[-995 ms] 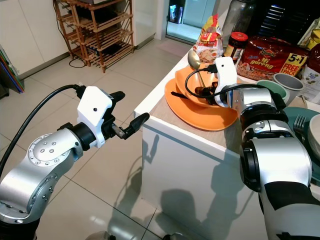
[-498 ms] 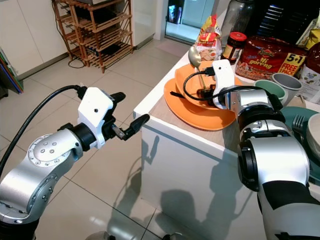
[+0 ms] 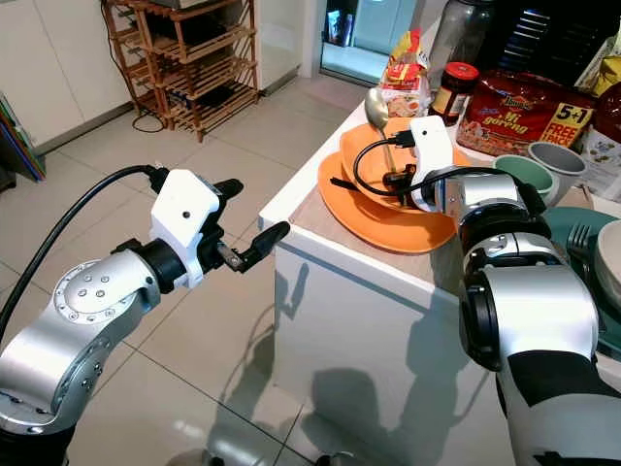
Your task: Setting the table
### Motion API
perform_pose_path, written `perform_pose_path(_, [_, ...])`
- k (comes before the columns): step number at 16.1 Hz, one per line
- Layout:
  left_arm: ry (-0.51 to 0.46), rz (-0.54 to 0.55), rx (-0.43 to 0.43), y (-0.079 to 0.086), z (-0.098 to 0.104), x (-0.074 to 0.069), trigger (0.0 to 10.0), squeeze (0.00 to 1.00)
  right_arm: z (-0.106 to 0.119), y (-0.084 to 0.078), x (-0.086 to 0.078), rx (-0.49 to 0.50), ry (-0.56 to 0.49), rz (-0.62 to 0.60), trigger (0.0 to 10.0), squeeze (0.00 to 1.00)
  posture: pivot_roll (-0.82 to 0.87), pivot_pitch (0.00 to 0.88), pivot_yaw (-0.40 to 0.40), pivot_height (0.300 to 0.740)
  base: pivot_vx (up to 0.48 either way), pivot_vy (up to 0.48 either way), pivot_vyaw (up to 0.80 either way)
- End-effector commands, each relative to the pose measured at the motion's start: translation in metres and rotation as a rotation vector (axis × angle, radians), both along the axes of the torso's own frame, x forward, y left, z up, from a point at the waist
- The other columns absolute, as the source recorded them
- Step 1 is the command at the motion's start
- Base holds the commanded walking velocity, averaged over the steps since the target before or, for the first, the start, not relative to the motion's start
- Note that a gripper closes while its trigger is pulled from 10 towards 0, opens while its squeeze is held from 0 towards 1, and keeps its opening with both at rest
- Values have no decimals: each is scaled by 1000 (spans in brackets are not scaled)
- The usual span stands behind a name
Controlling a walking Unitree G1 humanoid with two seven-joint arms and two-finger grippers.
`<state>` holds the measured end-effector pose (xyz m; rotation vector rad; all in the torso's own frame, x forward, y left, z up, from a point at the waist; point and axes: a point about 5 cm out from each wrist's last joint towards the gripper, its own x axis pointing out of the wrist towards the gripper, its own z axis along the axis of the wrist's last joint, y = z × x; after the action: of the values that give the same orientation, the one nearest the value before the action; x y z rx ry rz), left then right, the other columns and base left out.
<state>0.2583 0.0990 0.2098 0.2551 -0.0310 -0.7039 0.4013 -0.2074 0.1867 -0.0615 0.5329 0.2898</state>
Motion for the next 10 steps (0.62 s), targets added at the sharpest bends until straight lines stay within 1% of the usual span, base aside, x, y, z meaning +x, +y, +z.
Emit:
perform_pose_path(1, [-18, -23, 9, -4, 3, 0, 10000, 0, 10, 1, 3, 21, -28, 4, 0, 0, 119, 0, -71, 740, 0, 0, 0])
perform_pose_path(2, [-22, -23, 9, -4, 4, 1, 10000, 0, 15, 1, 4, 41, -45, 6, 0, 0, 119, 0, -68, 740, 0, 0, 0])
perform_pose_path(4, [-36, -18, 10, -4, 6, 5, 10000, 0, 32, 0, 7, 118, -100, 6, 0, 0, 114, 0, -63, 740, 0, 0, 0])
perform_pose_path(5, [-42, -18, 9, -4, 7, 6, 10000, 0, 39, -1, 8, 138, -124, 6, 0, 0, 114, 0, -63, 740, 0, 0, 0])
perform_pose_path(6, [-45, -21, 8, -5, 7, 7, 10000, 0, 51, -3, 9, 160, -157, 14, 0, 0, 114, 0, -63, 740, 0, 0, 0])
perform_pose_path(8, [-51, -24, 5, -6, 8, 8, 10000, 0, 66, -6, 10, 183, -199, 27, 0, 0, 103, 0, -50, 740, 0, 0, 0])
perform_pose_path(9, [-65, -5, -6, -6, 10, 10, 10000, 0, 80, -8, 10, 202, -250, 42, 0, 0, 99, 0, -49, 740, 0, 0, 0])
perform_pose_path(10, [-86, 34, -8, -4, 11, 14, 10000, 0, 89, -8, 10, 222, -296, 58, 0, 0, 102, 0, -58, 740, 0, 0, 0])
